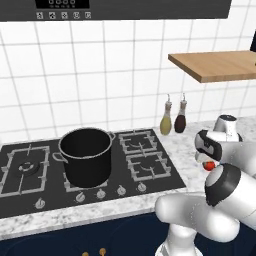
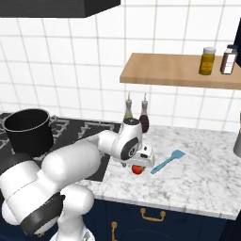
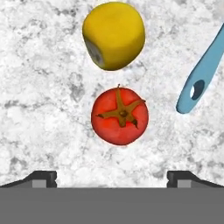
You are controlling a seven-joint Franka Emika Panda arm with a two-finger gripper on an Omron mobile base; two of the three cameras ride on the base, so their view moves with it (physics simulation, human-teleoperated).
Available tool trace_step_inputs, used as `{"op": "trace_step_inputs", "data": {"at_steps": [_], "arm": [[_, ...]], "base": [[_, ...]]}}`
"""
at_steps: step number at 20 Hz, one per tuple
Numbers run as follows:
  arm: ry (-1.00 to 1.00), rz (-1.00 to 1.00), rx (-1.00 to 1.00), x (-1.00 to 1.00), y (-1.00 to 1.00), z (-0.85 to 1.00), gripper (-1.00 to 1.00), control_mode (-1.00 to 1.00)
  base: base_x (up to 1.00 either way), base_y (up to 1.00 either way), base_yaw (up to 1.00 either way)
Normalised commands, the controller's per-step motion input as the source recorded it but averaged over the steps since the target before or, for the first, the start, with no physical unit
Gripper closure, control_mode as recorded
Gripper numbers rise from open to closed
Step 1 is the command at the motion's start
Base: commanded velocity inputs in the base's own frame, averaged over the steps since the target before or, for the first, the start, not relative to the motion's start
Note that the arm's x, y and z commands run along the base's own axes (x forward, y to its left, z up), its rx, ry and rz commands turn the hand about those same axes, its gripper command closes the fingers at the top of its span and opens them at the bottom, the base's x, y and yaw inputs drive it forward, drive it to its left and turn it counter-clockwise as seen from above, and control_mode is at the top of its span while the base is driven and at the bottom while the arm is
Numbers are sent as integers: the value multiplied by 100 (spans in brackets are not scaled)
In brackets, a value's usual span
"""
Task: Put the lemon and tomato in the pot. Retrieve the spatula and lightly stir the vegetables in the pot.
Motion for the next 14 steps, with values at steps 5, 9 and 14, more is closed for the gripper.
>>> {"op": "trace_step_inputs", "data": {"at_steps": [5,9,14], "arm": [[0,0,0,2,-14,-33,-100,-100],[0,0,0,16,-5,-25,-100,-100],[0,0,0,27,0,-16,-100,-100]], "base": [[0,0,0],[0,0,0],[0,0,0]]}}
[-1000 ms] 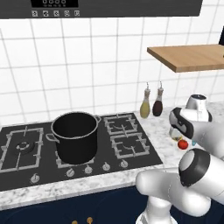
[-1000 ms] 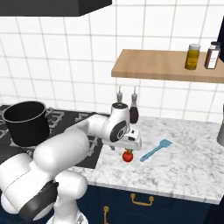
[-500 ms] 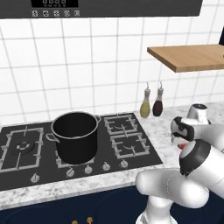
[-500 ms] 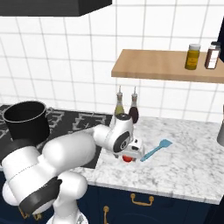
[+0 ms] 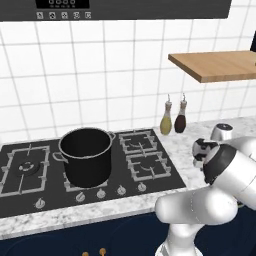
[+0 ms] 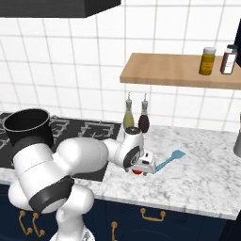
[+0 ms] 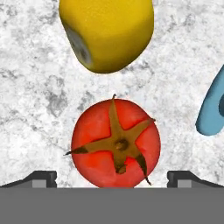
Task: Put the lemon and tomato in the pot. Retrieve the spatula and lightly stir the vegetables in the pot.
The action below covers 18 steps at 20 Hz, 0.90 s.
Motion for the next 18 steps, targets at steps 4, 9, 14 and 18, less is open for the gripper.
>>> {"op": "trace_step_inputs", "data": {"at_steps": [4,9,14,18], "arm": [[0,-1,0,27,-6,-6,-100,-100],[0,-1,0,16,-7,-13,100,-100],[-2,0,0,-1,0,-2,100,-100],[-17,0,0,-34,9,60,100,-100]], "base": [[0,0,0],[0,0,0],[0,0,0],[0,0,0]]}}
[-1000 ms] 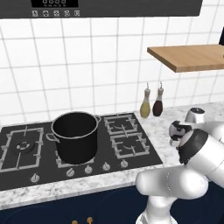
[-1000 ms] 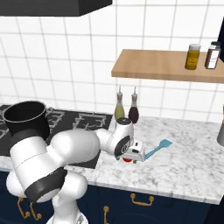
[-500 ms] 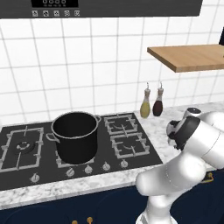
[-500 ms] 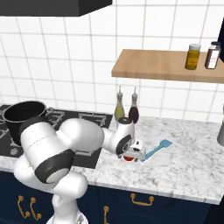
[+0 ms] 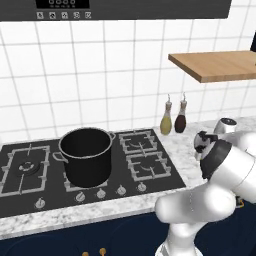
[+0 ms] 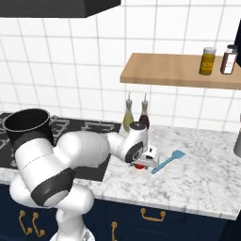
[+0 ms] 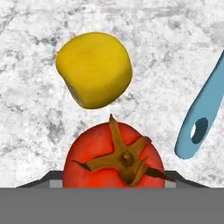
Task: Put the lemon and tomato in the pot. Retrieve the spatula and lightly stir the vegetables in the pot.
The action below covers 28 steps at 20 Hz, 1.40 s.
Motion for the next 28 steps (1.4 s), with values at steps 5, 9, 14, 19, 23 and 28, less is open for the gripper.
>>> {"op": "trace_step_inputs", "data": {"at_steps": [5,9,14,19,23,28], "arm": [[-7,0,0,-38,85,100,100,-100],[0,3,0,-23,100,100,100,-100],[0,10,0,-17,100,87,100,-100],[0,15,0,-9,100,69,100,-100],[0,16,0,-1,100,49,100,-100],[0,15,-1,0,100,39,100,-100]], "base": [[0,0,0],[0,0,0],[0,0,0],[0,0,0],[0,0,0],[0,0,0]]}}
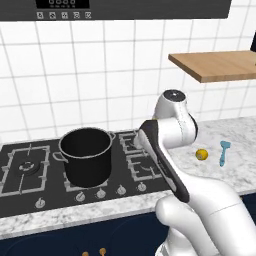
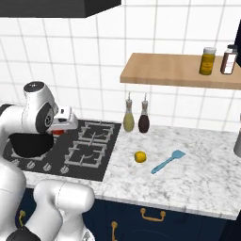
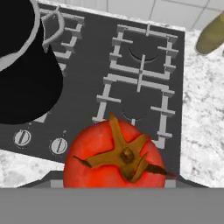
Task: Put the lemon and tomato in the pot. Retrieve the spatula and lightly stir the vegetables in the pot.
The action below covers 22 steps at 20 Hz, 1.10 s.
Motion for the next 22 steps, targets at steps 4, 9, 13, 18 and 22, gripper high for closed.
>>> {"op": "trace_step_inputs", "data": {"at_steps": [4,9,13,18,22], "arm": [[0,14,-2,0,100,30,100,-100],[0,9,-2,14,100,15,100,-100],[2,5,0,51,100,1,100,-100],[10,0,0,74,91,-11,100,-100],[22,0,-3,77,55,-56,100,-100]], "base": [[0,0,0],[0,0,0],[0,0,0],[0,0,0],[0,0,0]]}}
